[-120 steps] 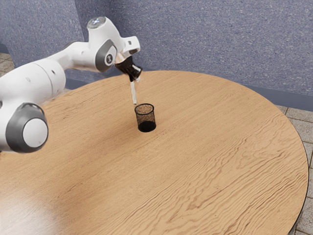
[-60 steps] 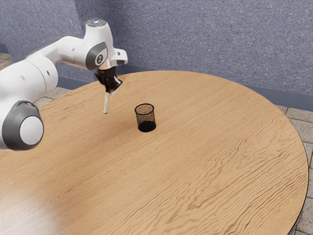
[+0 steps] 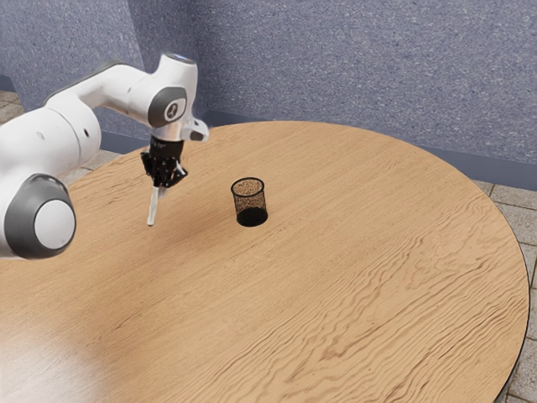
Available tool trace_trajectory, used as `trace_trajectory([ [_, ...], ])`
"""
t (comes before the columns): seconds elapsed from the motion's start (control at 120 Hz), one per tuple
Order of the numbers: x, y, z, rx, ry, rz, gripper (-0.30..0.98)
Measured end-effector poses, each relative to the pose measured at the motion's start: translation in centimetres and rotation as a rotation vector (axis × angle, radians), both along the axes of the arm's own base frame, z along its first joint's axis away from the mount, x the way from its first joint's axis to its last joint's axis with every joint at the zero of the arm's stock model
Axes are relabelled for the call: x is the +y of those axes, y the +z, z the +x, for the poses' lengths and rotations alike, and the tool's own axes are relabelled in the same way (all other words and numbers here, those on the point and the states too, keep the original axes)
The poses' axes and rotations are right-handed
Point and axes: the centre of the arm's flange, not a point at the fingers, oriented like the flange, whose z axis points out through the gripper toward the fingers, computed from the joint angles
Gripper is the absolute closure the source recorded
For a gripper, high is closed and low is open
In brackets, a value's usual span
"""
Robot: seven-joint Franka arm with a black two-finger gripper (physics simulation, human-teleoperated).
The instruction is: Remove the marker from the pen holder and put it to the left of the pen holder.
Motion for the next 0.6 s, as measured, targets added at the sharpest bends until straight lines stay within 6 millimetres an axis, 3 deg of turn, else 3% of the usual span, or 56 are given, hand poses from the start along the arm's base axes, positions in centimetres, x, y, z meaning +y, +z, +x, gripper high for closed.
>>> trace_trajectory([
  [0.475,3.2,-4.5,-2.6,0.221,0.058,0.037,0.75],
  [0.6,3.6,-5.4,-2.9,0.247,0.06,0.04,0.51],
])
